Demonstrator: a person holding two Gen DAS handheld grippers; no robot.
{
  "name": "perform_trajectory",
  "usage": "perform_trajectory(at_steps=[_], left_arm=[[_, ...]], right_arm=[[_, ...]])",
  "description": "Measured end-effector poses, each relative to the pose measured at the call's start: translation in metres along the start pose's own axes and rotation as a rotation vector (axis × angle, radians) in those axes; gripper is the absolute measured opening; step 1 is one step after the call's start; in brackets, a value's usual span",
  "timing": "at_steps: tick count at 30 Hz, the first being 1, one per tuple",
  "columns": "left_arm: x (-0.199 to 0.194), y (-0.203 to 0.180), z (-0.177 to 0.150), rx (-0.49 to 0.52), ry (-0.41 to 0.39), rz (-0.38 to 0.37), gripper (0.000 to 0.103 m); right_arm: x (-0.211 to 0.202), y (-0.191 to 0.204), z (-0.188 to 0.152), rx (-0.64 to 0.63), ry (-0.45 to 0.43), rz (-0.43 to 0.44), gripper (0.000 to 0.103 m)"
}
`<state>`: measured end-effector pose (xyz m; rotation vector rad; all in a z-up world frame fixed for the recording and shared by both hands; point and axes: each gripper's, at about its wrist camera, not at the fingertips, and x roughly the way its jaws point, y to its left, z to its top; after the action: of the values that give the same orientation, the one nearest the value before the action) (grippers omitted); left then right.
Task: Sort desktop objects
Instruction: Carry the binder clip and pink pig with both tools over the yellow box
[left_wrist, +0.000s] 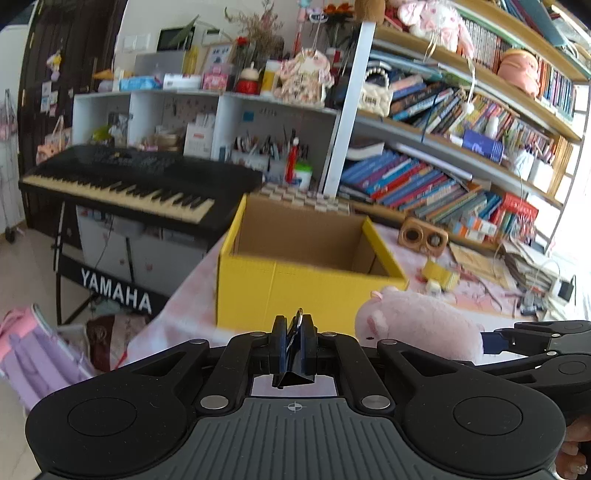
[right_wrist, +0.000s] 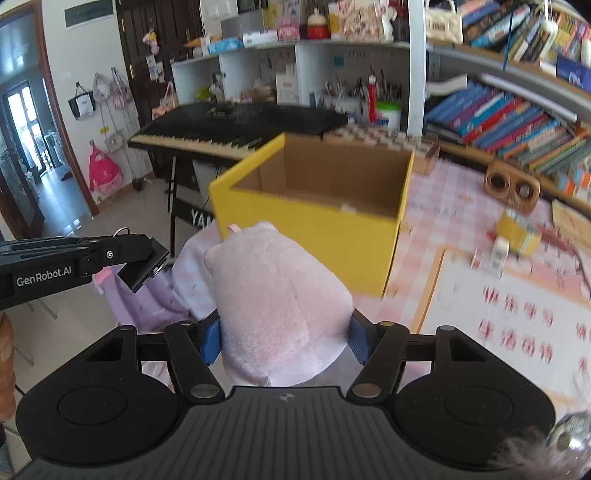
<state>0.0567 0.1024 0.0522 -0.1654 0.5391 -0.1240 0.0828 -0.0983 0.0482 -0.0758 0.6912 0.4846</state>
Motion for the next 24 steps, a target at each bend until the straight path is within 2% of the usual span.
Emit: perform_trajectory(at_steps=[6,12,16,24], left_arm=[[0.028,-0.014,0.034,-0.007,-0.06,0.004,0.005],[0.078,-0.031,0.063,0.026,-0.067,0.038,0.005],[0.114,-0.039,0.075,0.051,-0.046,0.08,0.005],[0.175,-0.05,0.077,0.108,0.078,0.134,0.006]], right_arm=[[0.014,-0.034,0.046,-0.007,-0.087,0.014,0.063],[0.046,-0.072,0.092,-0.049,-0.148,0.024,0.063],[0.08,-0.091,0.118,-0.104,-0.115,0.018,0.063],[0.148,-0.114,0.143,-0.168,-0.031,0.058,0.063]])
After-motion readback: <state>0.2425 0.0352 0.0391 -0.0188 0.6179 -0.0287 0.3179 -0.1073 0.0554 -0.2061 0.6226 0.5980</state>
